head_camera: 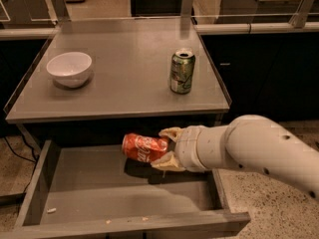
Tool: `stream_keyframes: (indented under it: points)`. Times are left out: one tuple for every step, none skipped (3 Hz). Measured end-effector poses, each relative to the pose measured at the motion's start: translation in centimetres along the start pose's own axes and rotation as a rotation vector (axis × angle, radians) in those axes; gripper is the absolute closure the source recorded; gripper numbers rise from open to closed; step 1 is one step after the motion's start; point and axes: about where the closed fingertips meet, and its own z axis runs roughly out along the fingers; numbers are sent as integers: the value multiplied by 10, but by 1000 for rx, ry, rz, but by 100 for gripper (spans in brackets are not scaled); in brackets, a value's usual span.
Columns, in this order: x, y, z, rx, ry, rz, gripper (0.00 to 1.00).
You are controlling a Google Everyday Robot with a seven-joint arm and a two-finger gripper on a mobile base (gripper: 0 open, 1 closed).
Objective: Place coke can into top drawer
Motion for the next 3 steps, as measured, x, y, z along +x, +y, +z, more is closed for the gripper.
stream_keyframes:
  points:
    - [28,19,36,-16,27,11,100]
    - [60,42,88,-31,56,26,100]
    - [59,42,91,-30,55,23,96]
